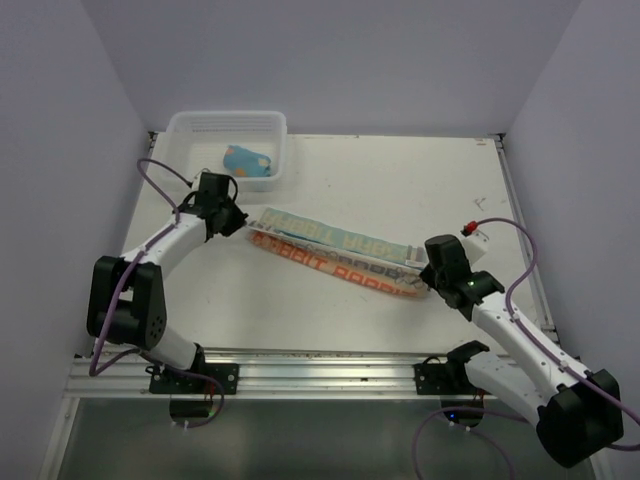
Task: Roll the towels
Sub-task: Fold the towel
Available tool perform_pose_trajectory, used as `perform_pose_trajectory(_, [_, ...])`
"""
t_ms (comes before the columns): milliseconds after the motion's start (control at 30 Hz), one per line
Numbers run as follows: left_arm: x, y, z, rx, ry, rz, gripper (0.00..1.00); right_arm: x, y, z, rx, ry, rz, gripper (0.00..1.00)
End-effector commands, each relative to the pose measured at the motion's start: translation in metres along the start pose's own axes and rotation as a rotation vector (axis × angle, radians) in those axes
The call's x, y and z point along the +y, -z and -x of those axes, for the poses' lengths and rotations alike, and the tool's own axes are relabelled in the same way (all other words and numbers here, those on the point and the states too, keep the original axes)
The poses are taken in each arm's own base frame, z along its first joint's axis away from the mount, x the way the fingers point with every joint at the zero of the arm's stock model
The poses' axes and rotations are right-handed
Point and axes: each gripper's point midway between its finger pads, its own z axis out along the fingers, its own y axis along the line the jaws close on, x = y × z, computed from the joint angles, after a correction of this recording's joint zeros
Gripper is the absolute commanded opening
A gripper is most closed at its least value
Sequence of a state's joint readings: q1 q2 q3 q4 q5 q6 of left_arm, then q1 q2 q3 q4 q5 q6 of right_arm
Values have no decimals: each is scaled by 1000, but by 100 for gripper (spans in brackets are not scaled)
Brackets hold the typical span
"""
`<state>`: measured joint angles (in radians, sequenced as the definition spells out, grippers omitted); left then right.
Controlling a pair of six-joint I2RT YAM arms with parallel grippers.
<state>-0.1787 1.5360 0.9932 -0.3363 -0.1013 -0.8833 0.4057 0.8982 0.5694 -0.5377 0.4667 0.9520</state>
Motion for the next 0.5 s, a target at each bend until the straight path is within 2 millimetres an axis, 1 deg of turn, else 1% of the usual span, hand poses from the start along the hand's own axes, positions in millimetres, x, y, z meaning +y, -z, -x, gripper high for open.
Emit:
perform_pose_trajectory(0, [-6, -1, 23, -82, 20, 22, 0, -1, -1, 26, -108, -30, -51, 0])
perform_pose_trajectory(67, [-5, -4, 23, -76, 12, 33, 0, -3, -3, 28, -123, -25, -65, 0])
perform_pose_trajectory(100, [-9, -4, 27, -84, 11, 26, 0, -3, -4, 29, -128, -26, -67, 0])
perform_pose_trajectory(167, [-11, -7, 26, -76, 2, 31, 0, -3, -7, 30, -133, -24, -78, 0])
perform_pose_trajectory(200, [-14, -8, 29, -80, -1, 27, 0, 0, -8, 31, -140, -28, -72, 0])
perform_pose_trajectory(267, [-15, -11, 28, -72, -10, 37, 0, 0, -11, 31, -141, -29, -80, 0])
perform_pose_trajectory(300, [-17, -12, 30, -73, -10, 36, 0, 3, -11, 34, -152, -35, -72, 0])
perform_pose_trajectory(467, [-16, -17, 33, -79, -23, 60, 0, 10, -17, 37, -159, -27, -78, 0])
